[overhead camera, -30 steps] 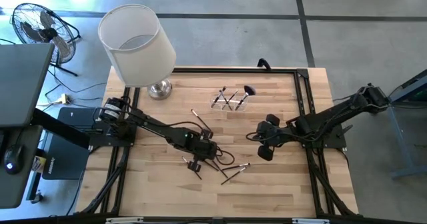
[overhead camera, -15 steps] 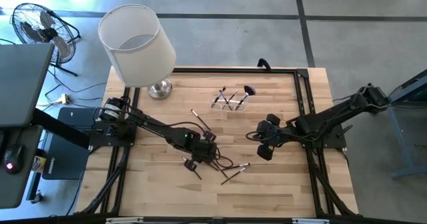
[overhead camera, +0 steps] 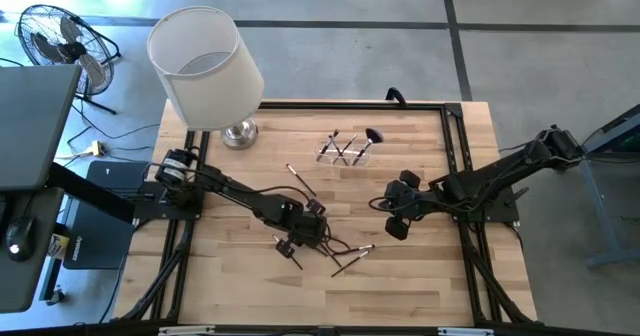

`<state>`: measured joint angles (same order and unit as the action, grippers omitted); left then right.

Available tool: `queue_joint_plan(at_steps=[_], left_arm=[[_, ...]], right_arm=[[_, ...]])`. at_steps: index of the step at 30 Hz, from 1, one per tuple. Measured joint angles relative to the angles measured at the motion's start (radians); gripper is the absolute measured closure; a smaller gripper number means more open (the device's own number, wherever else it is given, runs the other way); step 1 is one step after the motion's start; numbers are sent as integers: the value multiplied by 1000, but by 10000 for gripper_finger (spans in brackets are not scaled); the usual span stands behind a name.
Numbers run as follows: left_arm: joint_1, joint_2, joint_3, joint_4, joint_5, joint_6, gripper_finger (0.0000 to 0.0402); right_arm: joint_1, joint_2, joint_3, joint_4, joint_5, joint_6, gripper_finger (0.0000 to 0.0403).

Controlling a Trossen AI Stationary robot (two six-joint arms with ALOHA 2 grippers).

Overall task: Put items in baskets/containers
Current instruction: Put the liner brush into the transparent organizer

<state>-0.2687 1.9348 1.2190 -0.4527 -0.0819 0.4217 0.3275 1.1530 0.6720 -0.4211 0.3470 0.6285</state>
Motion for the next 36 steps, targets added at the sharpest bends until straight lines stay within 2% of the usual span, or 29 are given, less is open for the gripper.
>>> queue_joint_plan(at_steps=[6, 13, 26, 36], left_arm=[[0, 19, 0, 0, 27, -8, 295], [0, 21, -1, -8, 57, -134, 392], [-1, 23, -1, -13, 39, -327, 400], [4, 23, -1, -15, -21, -632, 401]], right_arm=[[0, 0, 0, 0, 12, 1, 399], [0, 0, 0, 0, 13, 1, 401], [0, 0, 0, 55, 13, 1, 395], [0, 0, 0, 93, -33, -25, 362]])
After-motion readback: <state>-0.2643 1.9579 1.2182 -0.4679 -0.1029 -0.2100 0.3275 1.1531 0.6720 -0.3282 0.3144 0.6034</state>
